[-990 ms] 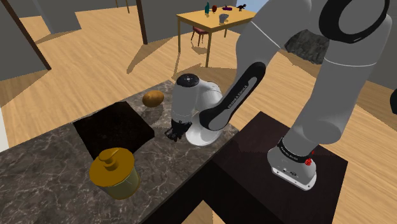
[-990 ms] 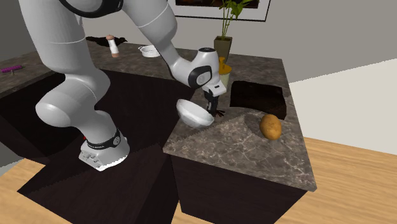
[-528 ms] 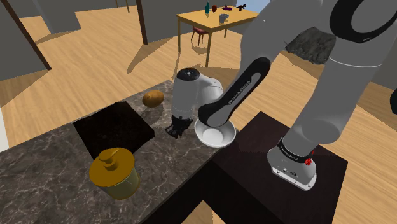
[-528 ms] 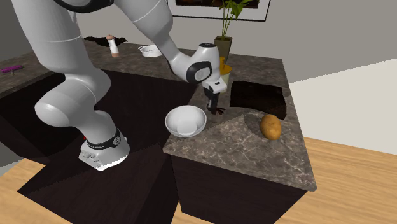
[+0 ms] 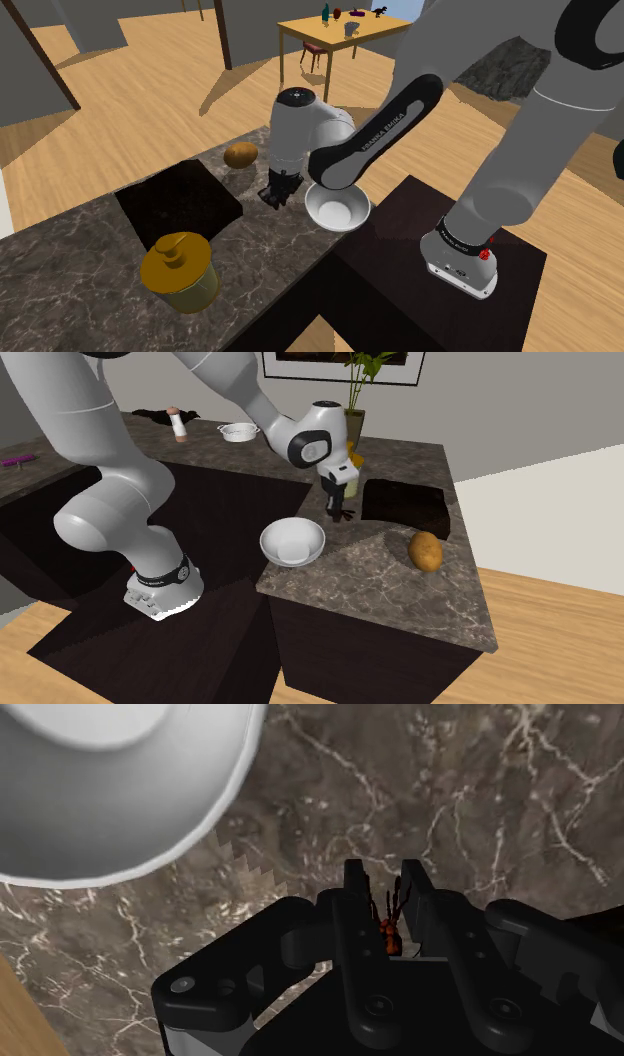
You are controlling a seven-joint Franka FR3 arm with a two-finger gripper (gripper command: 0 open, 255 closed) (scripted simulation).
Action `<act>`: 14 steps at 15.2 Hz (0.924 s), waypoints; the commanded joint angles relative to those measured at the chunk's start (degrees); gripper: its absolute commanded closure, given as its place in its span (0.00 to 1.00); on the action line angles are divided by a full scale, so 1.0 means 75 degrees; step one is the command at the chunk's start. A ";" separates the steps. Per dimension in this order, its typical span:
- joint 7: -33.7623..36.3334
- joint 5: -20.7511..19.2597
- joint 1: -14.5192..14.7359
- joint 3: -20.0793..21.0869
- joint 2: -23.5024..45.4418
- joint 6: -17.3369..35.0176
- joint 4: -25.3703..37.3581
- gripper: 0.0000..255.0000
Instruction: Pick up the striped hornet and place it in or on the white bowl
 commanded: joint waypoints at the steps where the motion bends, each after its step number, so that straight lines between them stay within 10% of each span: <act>1: -0.0192 0.0241 -0.0027 0.0037 -0.0193 -0.0190 0.0035 1.00; 14: -0.1008 0.1318 0.0020 0.0009 -0.1308 -0.1546 0.0471 1.00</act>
